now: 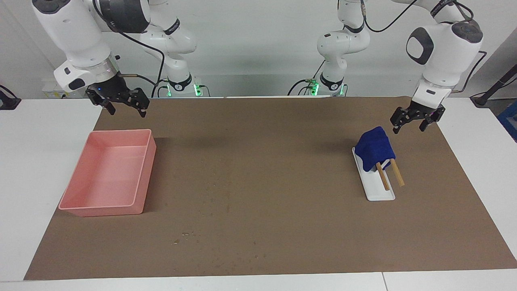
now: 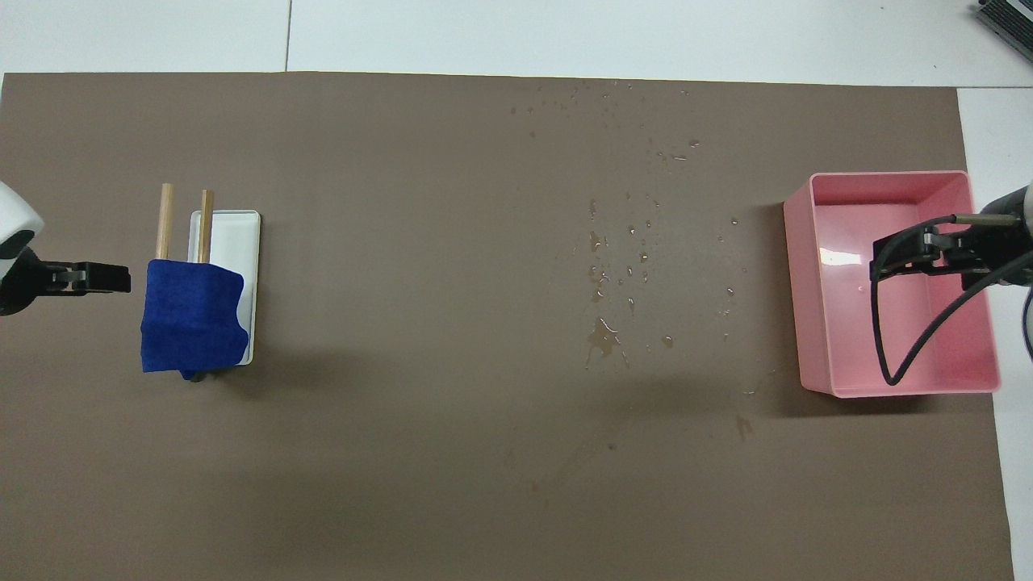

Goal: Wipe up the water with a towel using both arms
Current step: 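Reach the left gripper to the blue towel on the white tray and grasp it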

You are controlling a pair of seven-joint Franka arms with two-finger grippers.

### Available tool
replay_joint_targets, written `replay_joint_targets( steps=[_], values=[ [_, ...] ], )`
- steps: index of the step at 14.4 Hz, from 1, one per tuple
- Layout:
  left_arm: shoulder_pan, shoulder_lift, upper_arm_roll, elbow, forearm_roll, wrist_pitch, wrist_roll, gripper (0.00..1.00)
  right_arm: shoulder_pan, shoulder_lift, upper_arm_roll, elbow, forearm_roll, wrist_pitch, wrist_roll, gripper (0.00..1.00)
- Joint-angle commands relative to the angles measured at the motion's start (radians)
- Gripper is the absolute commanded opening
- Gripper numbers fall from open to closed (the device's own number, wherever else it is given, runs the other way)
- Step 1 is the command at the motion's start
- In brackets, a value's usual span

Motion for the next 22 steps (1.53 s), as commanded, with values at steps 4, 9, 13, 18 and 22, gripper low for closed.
replay_joint_targets(
  steps=[4,9,13,18,22],
  values=[
    [-0.010,-0.023,0.000,-0.118,0.005,0.057,-0.001,0.83,-0.005,-0.025,0.005,-0.033,0.008,0.021,-0.016,1.00],
    [-0.018,-0.023,0.000,-0.175,0.005,0.089,-0.009,0.75,-0.005,-0.025,0.005,-0.034,0.008,0.021,-0.018,1.00],
    [-0.021,-0.024,-0.002,-0.196,0.005,0.095,-0.030,0.75,-0.005,-0.031,0.005,-0.045,0.008,0.021,-0.018,1.00],
    [-0.036,-0.023,-0.002,-0.190,0.005,0.074,-0.070,0.41,-0.005,-0.031,0.005,-0.047,0.008,0.022,-0.018,1.00],
    [-0.036,-0.023,-0.003,-0.185,0.005,0.060,-0.090,0.11,-0.007,-0.031,0.005,-0.047,0.008,0.022,-0.021,1.00]
  ],
)
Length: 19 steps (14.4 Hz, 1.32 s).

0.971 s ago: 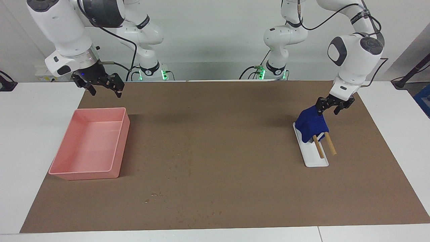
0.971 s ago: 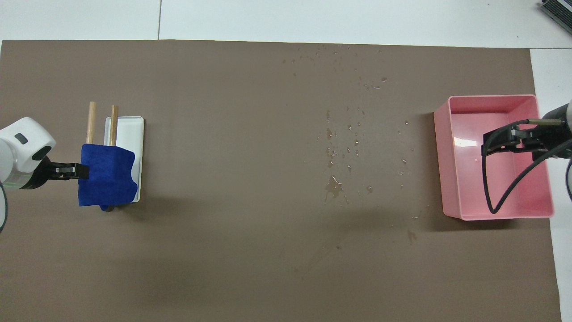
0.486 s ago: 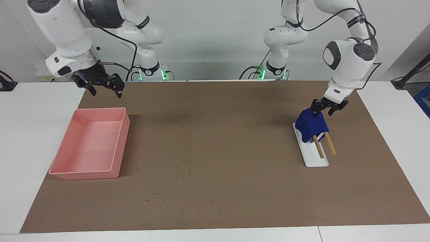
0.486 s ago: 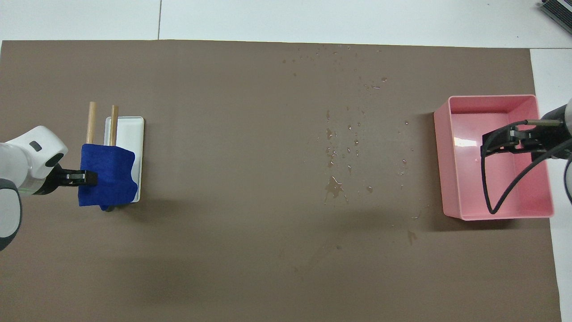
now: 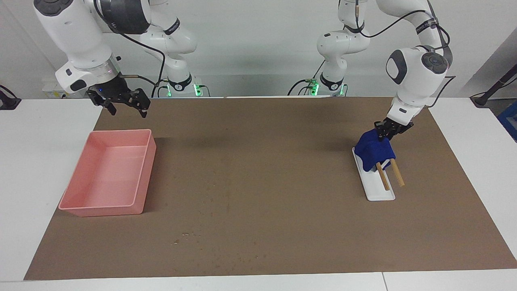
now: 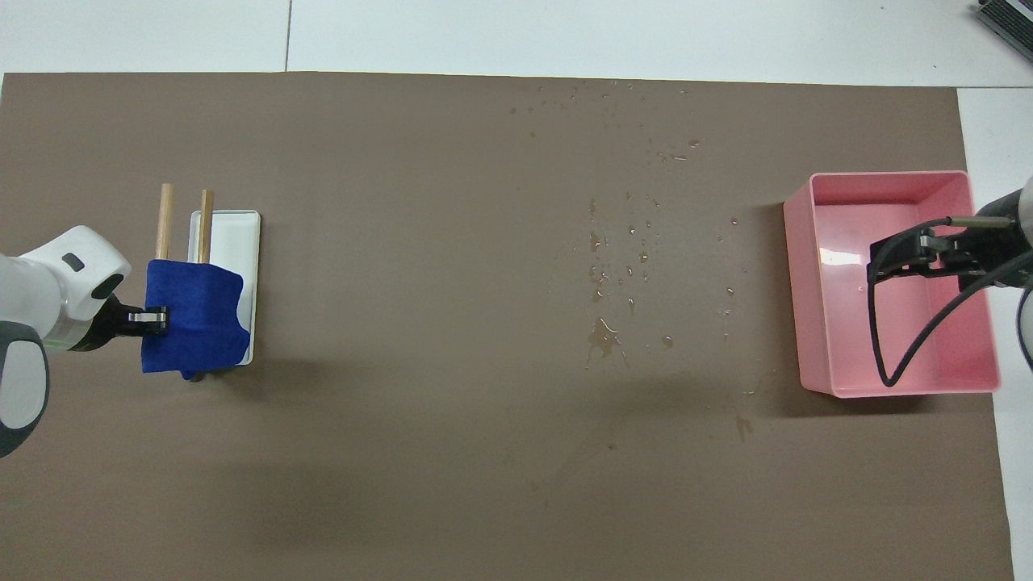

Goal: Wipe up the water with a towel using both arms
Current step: 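Reach the left gripper to the blue towel on the white tray and grasp it, then lift the blue towel with the left gripper while the right gripper approaches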

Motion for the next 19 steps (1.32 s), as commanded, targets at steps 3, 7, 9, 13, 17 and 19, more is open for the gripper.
replay_joint_targets(
  steps=[3,7,9,13,17,19],
  values=[
    [-0.009,-0.018,0.005,-0.007,0.005,-0.022,-0.033,0.00,-0.009,-0.030,0.005,-0.039,0.008,0.024,-0.020,1.00],
    [-0.009,-0.017,0.005,0.063,0.005,-0.103,-0.033,0.00,-0.007,-0.030,0.005,-0.036,0.008,0.024,-0.027,1.00],
    [-0.011,-0.017,0.000,0.121,-0.001,-0.173,-0.057,0.00,-0.009,-0.027,0.005,-0.026,0.008,0.024,-0.029,1.00],
    [-0.081,-0.015,-0.002,0.263,-0.024,-0.313,-0.215,0.00,-0.006,-0.030,0.007,-0.026,0.009,0.027,-0.018,1.00],
    [-0.141,-0.015,-0.025,0.399,-0.118,-0.413,-0.484,0.00,0.037,-0.012,0.025,0.014,0.066,0.051,0.132,1.00],
    [-0.209,-0.015,-0.040,0.432,-0.141,-0.413,-0.732,0.00,0.088,-0.007,0.030,0.030,0.069,0.054,0.236,1.00]
  ],
)
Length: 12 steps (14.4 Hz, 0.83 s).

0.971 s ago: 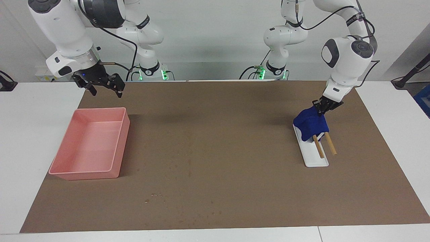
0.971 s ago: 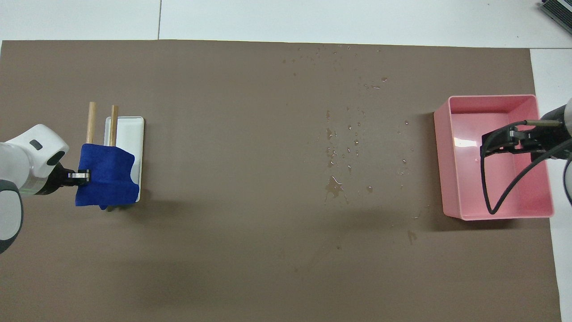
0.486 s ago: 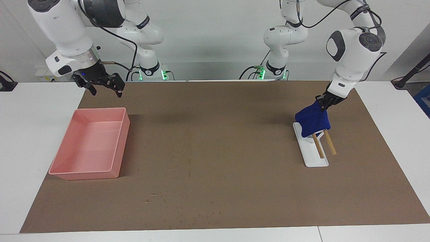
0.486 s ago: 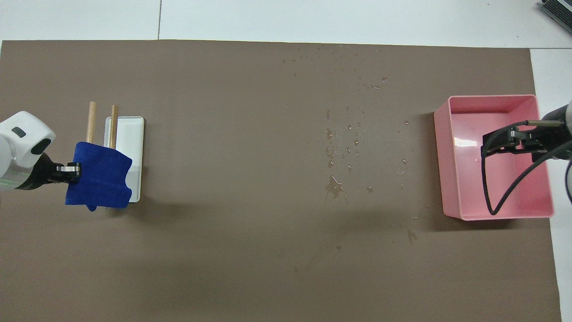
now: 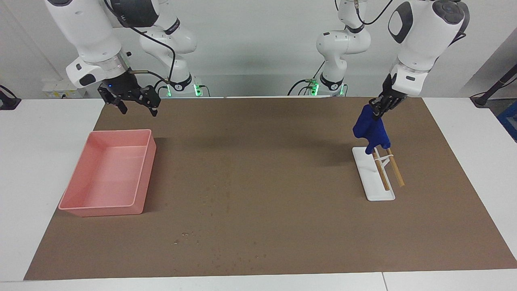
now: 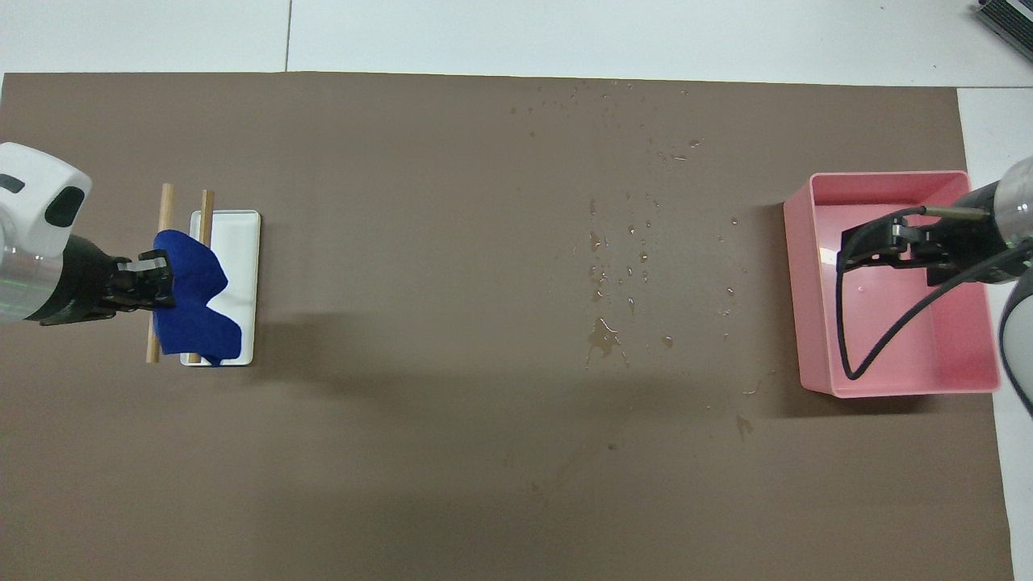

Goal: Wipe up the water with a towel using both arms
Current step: 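Lift the blue towel with the left gripper while the right gripper approaches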

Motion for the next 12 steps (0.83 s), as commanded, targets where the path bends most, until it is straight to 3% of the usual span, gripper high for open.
replay_joint_targets(
  steps=[1,6,10,12],
  values=[
    [-0.101,0.002,-0.007,0.053,-0.022,-0.024,-0.319,0.00,0.053,0.003,0.007,0.016,0.033,0.018,0.174,1.00],
    [-0.227,0.016,-0.031,0.127,-0.039,-0.004,-0.858,0.00,0.078,0.006,0.019,0.030,0.188,0.025,0.521,1.00],
    [-0.246,0.022,-0.077,0.159,-0.056,0.075,-1.327,0.00,0.112,0.011,0.030,0.030,0.317,0.070,0.980,0.99],
    [-0.255,0.020,-0.093,0.171,-0.057,0.100,-1.522,0.00,0.133,0.023,0.030,0.030,0.368,0.084,1.118,1.00]
  ],
)
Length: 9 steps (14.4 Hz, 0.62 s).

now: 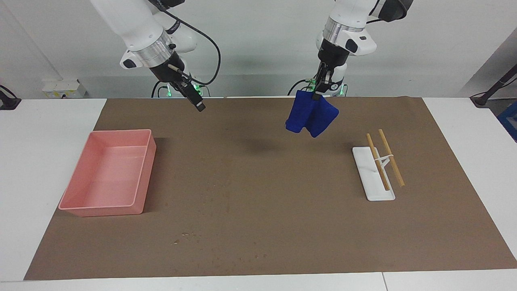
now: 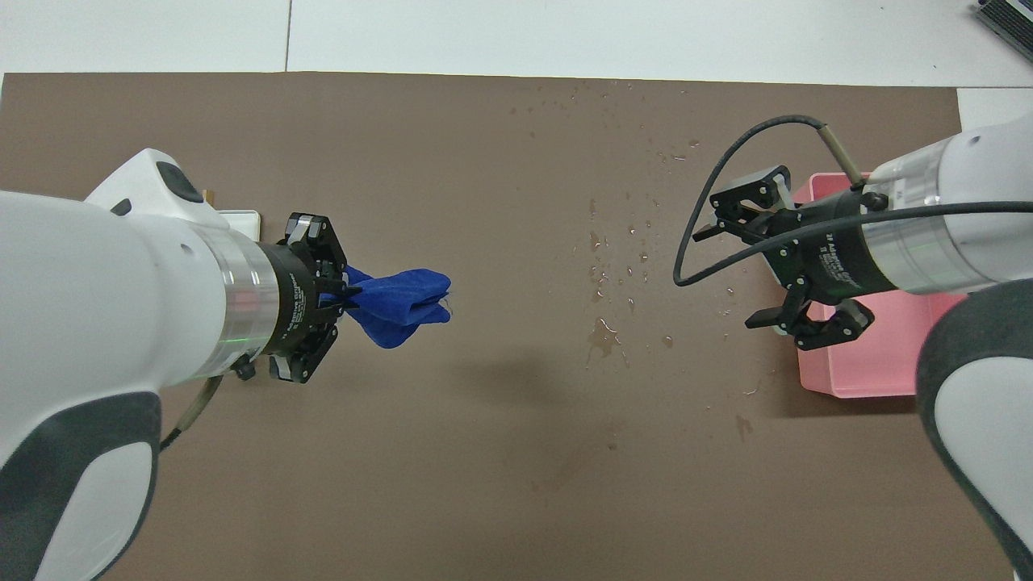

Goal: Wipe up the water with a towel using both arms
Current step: 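Lift the blue towel with the left gripper while the right gripper approaches, then grasp the blue towel with the right gripper from the left gripper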

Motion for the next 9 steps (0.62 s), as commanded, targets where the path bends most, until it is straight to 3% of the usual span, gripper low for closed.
replay_joint_targets(
  steps=[1,5,7,9],
  values=[
    [-0.033,0.014,-0.029,0.031,-0.015,0.036,-0.247,0.00,0.017,0.019,0.001,0.009,0.090,0.035,0.195,1.00],
    [-0.103,0.017,-0.096,0.027,-0.013,0.215,-0.536,0.00,0.047,0.020,0.001,0.009,0.103,0.081,0.376,1.00],
    [-0.163,0.018,-0.096,0.024,-0.013,0.299,-0.607,0.00,0.081,0.032,0.001,0.009,0.101,0.125,0.508,1.00],
    [-0.206,0.018,-0.095,0.012,-0.009,0.377,-0.653,0.00,0.083,0.031,0.003,0.004,0.103,0.115,0.523,1.00]
  ],
)
